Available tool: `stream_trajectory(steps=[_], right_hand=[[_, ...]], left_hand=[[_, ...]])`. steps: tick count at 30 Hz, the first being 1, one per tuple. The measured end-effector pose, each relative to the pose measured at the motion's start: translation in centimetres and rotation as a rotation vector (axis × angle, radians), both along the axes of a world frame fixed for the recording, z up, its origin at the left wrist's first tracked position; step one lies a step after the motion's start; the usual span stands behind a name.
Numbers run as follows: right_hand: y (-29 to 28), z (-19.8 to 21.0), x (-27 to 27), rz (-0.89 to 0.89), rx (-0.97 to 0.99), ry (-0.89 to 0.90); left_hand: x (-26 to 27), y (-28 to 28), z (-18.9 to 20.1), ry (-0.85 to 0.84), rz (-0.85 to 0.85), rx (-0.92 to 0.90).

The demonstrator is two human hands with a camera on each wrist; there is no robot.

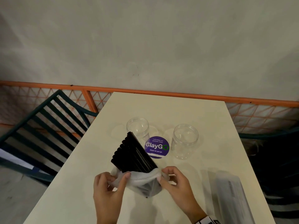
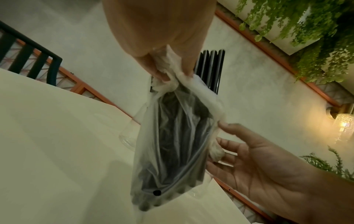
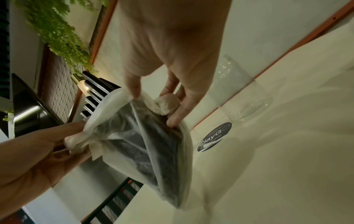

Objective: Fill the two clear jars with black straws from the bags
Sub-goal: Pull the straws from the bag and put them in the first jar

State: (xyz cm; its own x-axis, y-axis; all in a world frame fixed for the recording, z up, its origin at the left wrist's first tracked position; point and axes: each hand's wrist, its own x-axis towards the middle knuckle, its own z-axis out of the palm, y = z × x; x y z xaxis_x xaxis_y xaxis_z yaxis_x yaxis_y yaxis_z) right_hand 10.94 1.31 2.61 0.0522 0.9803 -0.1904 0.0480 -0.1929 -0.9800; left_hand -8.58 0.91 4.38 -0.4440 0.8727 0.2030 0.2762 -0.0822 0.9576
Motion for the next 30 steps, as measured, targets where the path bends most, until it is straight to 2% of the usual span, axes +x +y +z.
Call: stream_trajectory(steps=[3,5,7,10,12,14,16,20,23,27,30], right_hand=[[0.3,-0.6,0.5,-0.059,0.015,0.049],[0.4,-0.9,0.7,-0.050,0.032,0.070],[0.2,-1.1,0.5,-0.034,0.088,0.026],[-0.2,-1.1,-0.5,-0.029,0.210,-0.079],[-0.4,-0.3,-1.3,0.023,0.233,-0.073],[-0.4,0.5,-2.0,0.122,0.196,-0.017],[-0.4,0.5,-2.3,0.122,0.193,-0.005],[0.6,-0.1,-2.3,-0.067,0.185,-0.073],[1.4,-0.5,-2.6,-0.158,0.151,-0.159],[1.2,-0.5,-3.9,-0.202,0.142,-0.177],[0.8,0.4,-4.8,-0.129,0.168,-0.116]], left_hand=[[0.6,-0.9,0.6,-0.096,-0.176,0.037],[0.7,-1.4,1.2,-0.009,-0.241,0.069],[0.7,-1.5,1.0,0.104,-0.220,0.094],[1.0,-1.1,0.3,0.188,-0.116,0.111],[0.9,-0.7,0.1,0.251,-0.072,0.119],[0.6,-0.1,-0.1,0.326,-0.096,0.151],[0.1,0.5,0.1,0.376,-0.161,0.194],[-0.6,1.3,0.8,0.266,-0.312,0.199],[-0.6,1.5,0.6,0.297,-0.390,0.200],[-0.8,2.4,0.0,0.342,-0.345,0.186],[-1.3,3.4,0.2,0.326,-0.301,0.170]])
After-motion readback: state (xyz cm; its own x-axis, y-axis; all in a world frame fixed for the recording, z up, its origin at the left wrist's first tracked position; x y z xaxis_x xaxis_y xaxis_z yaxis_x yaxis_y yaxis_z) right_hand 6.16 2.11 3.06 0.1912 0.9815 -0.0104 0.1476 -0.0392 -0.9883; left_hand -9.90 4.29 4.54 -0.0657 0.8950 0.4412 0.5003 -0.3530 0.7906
